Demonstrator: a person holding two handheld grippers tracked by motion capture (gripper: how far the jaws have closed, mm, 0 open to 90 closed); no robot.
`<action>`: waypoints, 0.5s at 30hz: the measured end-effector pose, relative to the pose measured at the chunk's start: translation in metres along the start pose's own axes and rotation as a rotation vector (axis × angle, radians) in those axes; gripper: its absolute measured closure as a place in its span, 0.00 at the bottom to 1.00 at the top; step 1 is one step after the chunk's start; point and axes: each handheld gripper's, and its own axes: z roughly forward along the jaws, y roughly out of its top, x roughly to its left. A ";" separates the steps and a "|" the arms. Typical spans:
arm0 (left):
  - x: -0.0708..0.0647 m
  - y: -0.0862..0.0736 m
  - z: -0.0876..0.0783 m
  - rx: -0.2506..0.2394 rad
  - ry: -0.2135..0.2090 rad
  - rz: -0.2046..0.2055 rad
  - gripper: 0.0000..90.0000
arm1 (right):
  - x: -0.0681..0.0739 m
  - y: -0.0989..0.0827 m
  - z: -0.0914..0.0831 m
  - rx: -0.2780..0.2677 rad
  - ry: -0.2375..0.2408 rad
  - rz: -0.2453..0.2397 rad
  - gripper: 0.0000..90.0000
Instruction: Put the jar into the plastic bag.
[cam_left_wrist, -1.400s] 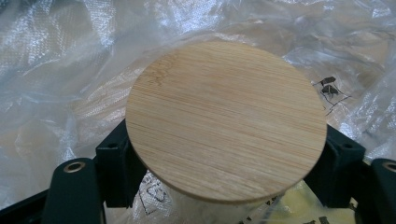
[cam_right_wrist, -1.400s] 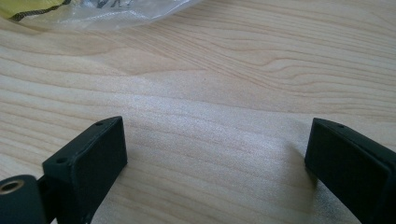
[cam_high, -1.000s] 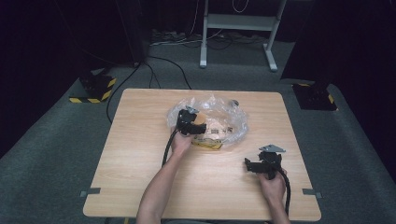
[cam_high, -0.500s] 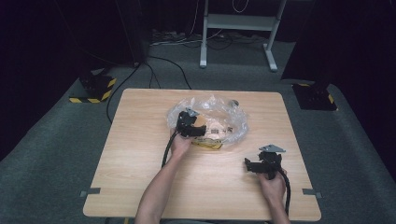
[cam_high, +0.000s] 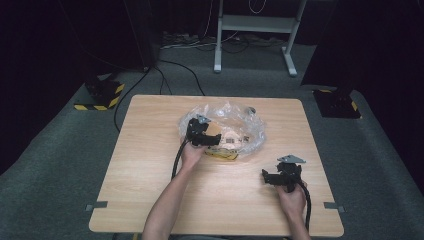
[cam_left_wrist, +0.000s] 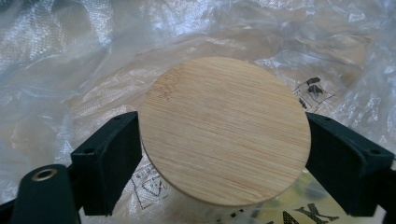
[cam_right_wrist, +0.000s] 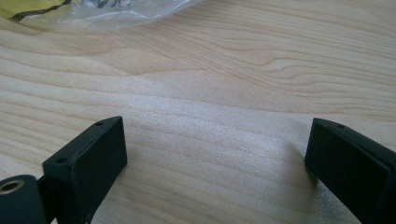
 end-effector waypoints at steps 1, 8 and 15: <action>0.001 0.000 -0.001 0.003 -0.002 0.004 0.15 | 0.000 0.000 0.000 0.000 0.000 0.000 0.06; 0.001 0.005 -0.011 -0.024 -0.012 -0.010 0.13 | 0.000 0.000 0.000 0.000 0.000 0.000 0.06; -0.001 0.008 -0.019 -0.033 -0.023 -0.003 0.13 | 0.000 0.000 0.000 0.000 0.000 0.000 0.06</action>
